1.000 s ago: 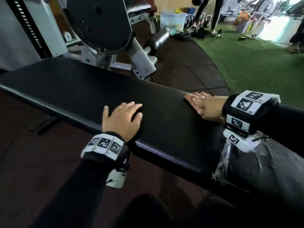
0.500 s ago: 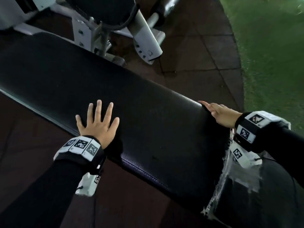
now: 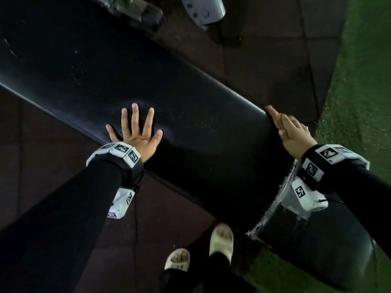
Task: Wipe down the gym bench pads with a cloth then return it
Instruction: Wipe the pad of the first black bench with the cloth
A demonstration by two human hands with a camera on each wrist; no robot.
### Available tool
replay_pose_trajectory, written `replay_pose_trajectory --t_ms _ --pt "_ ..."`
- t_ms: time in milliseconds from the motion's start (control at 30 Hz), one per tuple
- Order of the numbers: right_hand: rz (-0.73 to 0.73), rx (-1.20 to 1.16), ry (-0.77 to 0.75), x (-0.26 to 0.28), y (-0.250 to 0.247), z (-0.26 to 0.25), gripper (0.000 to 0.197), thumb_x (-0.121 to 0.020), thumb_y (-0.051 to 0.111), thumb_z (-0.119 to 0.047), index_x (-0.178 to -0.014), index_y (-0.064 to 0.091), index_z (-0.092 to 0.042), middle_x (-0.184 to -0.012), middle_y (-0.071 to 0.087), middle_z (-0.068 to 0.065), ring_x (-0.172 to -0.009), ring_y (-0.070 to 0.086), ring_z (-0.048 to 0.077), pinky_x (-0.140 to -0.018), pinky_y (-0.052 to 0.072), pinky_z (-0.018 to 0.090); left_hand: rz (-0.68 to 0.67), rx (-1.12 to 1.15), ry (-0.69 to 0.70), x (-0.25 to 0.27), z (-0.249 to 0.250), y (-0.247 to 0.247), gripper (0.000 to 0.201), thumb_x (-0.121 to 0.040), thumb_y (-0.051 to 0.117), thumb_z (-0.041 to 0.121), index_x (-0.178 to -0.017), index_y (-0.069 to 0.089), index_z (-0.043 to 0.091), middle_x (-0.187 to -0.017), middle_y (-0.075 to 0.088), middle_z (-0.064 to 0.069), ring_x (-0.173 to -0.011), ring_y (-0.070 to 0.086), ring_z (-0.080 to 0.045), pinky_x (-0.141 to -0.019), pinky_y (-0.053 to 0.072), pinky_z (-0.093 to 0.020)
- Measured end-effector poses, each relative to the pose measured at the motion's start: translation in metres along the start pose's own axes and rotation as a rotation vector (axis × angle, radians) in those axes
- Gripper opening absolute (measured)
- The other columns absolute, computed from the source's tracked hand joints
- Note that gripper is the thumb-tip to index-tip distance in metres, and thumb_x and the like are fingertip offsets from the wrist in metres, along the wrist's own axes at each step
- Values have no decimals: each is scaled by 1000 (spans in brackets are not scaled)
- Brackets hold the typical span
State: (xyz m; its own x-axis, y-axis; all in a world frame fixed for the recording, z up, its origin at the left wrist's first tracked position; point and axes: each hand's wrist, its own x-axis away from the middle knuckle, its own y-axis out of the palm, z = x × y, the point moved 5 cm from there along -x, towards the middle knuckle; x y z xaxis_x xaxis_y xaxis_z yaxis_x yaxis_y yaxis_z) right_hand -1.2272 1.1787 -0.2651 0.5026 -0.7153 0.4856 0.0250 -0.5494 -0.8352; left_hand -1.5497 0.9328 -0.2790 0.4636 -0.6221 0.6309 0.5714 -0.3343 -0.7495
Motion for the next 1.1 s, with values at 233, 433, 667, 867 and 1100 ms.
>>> replay_pose_trajectory --t_ms 233,433,667,867,1100 --pt "156 -85 -223 79 20 -52 70 -67 54 9 -135 47 -7 -141 42 18 -126 37 45 -109 27 52 13 28 29 1 -2 -2 56 -84 4 70 -118 -40 62 -125 -58 25 -111 -57 0 -96 -30 -52" --pt "47 -50 -652 147 69 -103 48 -75 58 -7 -121 64 -20 -131 55 9 -120 48 42 -102 39 53 41 35 2 2 -3 -2 57 -79 1 74 -121 -36 64 -127 -55 27 -115 -54 1 -101 -26 -52" --pt "25 -42 -674 121 76 -145 53 -79 40 -7 -124 61 -27 -142 45 7 -131 38 40 -107 33 52 20 21 -38 4 0 -2 59 -87 10 66 -125 -34 61 -136 -50 22 -132 -40 -7 -106 -22 -54" --pt "261 -146 -313 72 30 -74 51 -78 59 9 -125 61 -12 -139 44 18 -134 29 46 -107 28 60 -27 4 -80 4 2 -1 60 -87 9 64 -127 -34 58 -144 -43 16 -135 -38 -11 -106 -21 -54" --pt "87 -170 55 24 9 -21 62 -89 34 -19 -148 17 -28 -154 13 -4 -144 -4 20 -115 -5 40 -70 -33 -89 3 3 -3 58 -88 6 64 -113 -46 60 -121 -60 22 -111 -56 -3 -101 -27 -52"
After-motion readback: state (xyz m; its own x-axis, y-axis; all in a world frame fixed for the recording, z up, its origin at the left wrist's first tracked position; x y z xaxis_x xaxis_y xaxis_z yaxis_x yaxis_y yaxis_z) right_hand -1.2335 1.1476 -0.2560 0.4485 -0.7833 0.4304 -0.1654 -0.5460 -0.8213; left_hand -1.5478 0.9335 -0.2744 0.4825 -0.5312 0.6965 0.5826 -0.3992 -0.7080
